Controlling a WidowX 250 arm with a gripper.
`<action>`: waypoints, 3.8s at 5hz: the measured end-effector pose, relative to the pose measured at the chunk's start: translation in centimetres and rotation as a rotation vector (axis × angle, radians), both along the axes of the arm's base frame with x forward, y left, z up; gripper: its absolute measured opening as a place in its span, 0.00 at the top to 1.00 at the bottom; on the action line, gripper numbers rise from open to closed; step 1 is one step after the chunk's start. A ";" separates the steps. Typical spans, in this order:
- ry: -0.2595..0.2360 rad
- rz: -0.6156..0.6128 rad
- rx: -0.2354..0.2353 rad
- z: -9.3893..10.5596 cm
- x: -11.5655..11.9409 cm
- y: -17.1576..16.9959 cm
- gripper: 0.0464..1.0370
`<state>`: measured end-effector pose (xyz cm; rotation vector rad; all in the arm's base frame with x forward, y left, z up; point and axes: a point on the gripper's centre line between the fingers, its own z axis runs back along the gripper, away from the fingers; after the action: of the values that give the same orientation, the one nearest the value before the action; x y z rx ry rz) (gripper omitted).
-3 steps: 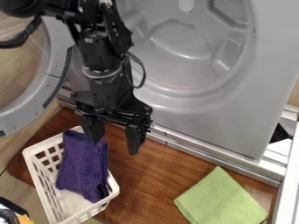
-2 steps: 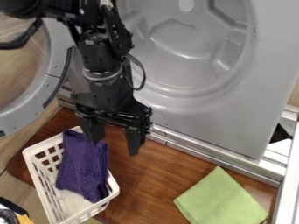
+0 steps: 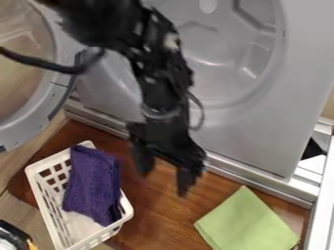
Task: Put the green towel in the dryer
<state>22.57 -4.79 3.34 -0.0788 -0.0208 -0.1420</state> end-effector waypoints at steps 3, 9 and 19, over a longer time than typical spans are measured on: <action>-0.099 -0.237 -0.033 -7.3 1.7 -6.8 0.04; -0.112 -0.259 -0.052 -10.1 1.2 -8.7 0.97; -0.533 0.046 -0.094 4.6 12.8 5.3 0.99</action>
<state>35.37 0.50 7.89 -0.1321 -0.5609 -0.1132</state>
